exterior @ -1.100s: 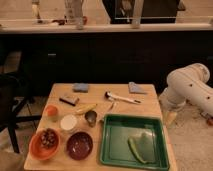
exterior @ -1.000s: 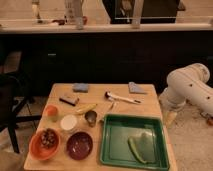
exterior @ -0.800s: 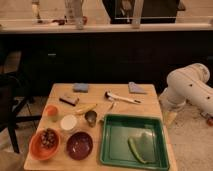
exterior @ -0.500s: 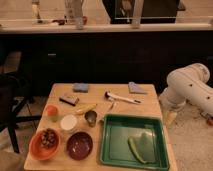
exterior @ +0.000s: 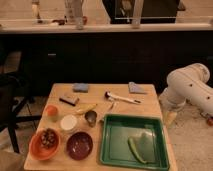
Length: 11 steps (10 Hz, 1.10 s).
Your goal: Place eraser in tray
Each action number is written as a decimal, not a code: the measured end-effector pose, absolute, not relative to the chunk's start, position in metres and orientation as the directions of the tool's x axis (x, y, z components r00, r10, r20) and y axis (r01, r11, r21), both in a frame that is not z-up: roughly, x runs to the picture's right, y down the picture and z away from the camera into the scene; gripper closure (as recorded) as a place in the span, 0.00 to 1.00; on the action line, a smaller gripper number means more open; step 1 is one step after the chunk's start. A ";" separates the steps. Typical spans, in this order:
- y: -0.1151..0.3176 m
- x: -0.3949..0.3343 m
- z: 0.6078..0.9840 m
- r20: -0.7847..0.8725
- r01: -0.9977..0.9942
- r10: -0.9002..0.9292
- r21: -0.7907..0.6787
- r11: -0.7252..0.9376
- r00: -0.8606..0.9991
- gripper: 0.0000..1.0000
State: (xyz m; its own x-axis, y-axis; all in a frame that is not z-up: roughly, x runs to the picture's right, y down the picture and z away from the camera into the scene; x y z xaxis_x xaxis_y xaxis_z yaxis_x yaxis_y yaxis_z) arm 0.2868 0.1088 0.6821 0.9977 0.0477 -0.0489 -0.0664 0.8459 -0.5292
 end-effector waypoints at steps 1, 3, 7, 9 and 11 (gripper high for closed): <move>0.109 0.287 0.682 -0.049 -0.066 0.048 -0.529 0.846 0.998 0.20; 0.109 0.287 0.682 -0.049 -0.067 0.048 -0.529 0.846 0.998 0.20; 0.109 0.287 0.682 -0.049 -0.066 0.048 -0.529 0.846 0.998 0.20; 0.109 0.286 0.682 -0.053 -0.077 0.057 -0.529 0.845 0.997 0.20; 0.113 0.275 0.682 -0.070 -0.114 0.091 -0.531 0.840 0.993 0.20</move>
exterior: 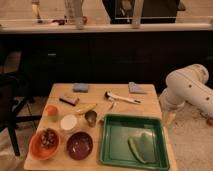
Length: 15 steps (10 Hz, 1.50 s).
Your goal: Place eraser in tray
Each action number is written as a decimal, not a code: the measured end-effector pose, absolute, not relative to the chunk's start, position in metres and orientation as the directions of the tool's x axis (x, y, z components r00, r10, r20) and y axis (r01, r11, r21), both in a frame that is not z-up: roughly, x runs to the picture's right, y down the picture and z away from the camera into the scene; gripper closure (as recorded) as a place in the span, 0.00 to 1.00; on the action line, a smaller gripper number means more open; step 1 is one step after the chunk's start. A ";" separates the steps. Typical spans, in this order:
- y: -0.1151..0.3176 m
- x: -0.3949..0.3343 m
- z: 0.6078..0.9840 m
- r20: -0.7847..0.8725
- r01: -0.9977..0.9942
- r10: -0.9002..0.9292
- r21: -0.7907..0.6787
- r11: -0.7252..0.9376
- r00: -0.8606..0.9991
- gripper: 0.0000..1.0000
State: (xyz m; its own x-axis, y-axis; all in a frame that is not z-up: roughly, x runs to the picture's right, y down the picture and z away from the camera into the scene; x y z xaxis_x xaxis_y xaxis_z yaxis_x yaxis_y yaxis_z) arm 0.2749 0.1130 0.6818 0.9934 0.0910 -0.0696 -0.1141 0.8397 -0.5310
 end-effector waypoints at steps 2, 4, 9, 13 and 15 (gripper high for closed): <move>0.115 0.236 0.682 -0.068 -0.138 0.120 -0.536 0.833 0.990 0.20; 0.116 0.198 0.683 -0.055 -0.139 0.130 -0.542 0.829 0.990 0.20; 0.107 0.124 0.700 -0.024 -0.157 0.174 -0.564 0.811 0.985 0.20; 0.100 0.057 0.723 -0.013 -0.191 0.228 -0.595 0.780 0.974 0.20; 0.099 0.051 0.725 -0.016 -0.201 0.238 -0.595 0.779 0.971 0.20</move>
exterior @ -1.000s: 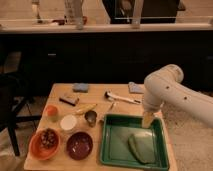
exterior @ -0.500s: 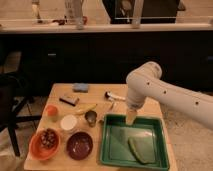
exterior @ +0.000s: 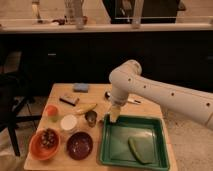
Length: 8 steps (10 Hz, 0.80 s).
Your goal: Place eraser in tray
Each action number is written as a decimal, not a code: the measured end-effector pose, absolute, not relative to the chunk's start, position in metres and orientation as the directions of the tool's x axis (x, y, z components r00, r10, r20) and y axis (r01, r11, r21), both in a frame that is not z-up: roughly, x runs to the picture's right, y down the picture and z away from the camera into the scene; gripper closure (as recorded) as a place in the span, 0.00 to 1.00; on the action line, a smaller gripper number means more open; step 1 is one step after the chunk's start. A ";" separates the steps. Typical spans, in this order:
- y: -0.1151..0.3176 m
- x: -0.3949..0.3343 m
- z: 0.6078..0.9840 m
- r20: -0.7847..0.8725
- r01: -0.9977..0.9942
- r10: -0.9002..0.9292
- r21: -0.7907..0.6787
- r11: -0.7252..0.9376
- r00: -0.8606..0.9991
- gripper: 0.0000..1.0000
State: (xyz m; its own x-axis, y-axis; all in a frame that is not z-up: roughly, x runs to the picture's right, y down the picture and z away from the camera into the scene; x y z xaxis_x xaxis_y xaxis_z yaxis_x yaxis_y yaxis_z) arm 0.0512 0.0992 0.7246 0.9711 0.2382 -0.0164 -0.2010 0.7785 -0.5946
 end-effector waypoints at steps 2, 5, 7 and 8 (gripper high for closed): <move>0.099 0.052 0.725 -0.017 -0.203 0.240 -0.595 0.778 0.971 0.20; 0.099 0.051 0.725 -0.016 -0.201 0.238 -0.595 0.778 0.971 0.20; 0.101 0.050 0.726 -0.014 -0.214 0.256 -0.591 0.778 0.967 0.20; 0.100 0.045 0.727 -0.013 -0.227 0.271 -0.587 0.778 0.963 0.20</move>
